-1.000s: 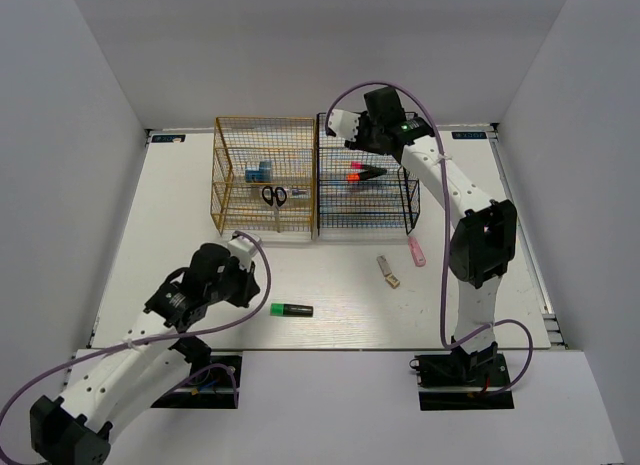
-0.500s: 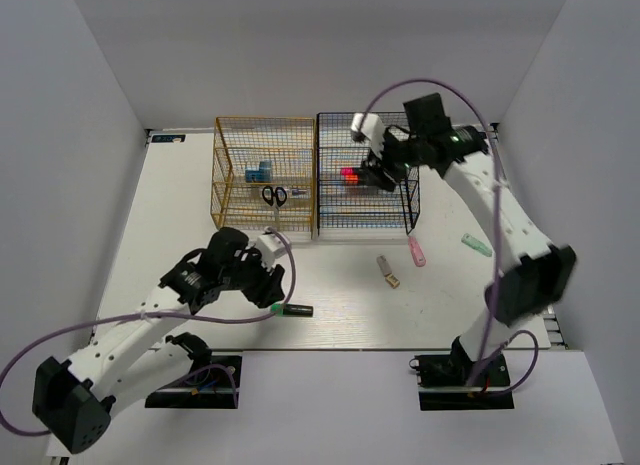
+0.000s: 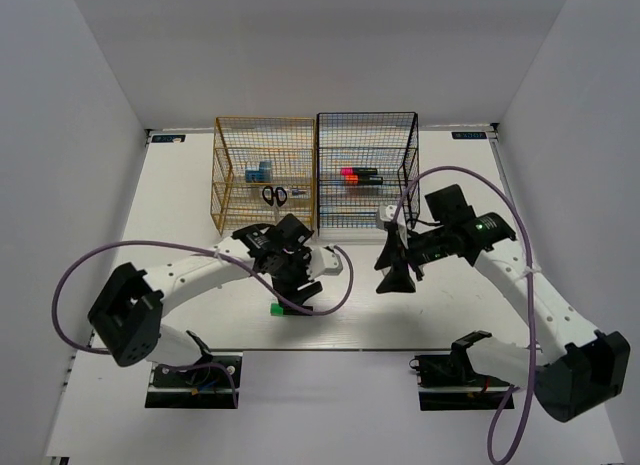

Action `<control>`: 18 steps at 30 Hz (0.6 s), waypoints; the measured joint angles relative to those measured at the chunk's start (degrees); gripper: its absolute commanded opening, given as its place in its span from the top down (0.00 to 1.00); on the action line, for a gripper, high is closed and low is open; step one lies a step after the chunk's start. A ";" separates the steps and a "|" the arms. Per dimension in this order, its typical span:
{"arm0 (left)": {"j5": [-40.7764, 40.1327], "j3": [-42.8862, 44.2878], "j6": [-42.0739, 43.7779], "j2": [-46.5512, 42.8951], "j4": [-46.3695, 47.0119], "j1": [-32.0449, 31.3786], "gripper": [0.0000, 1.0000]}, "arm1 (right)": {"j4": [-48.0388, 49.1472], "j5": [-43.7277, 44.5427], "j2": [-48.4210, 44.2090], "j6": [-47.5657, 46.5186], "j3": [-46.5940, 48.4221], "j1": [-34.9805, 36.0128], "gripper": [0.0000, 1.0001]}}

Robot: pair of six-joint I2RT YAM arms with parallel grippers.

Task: Sort the stationery into containers
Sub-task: Pick up the pen from the center of the board.

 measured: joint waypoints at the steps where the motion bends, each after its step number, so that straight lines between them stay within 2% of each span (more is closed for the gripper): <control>1: -0.57 0.44 0.87 1.16 -0.83 -0.02 0.28 | 0.42 -0.22 -1.03 0.22 -0.79 0.00 0.34; 9: -5.60 0.50 4.52 6.69 -3.50 -0.83 0.28 | 3.91 -0.70 -6.62 2.60 -4.09 -0.61 0.36; 18: -9.25 -6.69 3.23 6.54 1.90 -3.65 0.29 | 5.05 -0.79 -6.62 2.82 -4.85 -1.95 0.36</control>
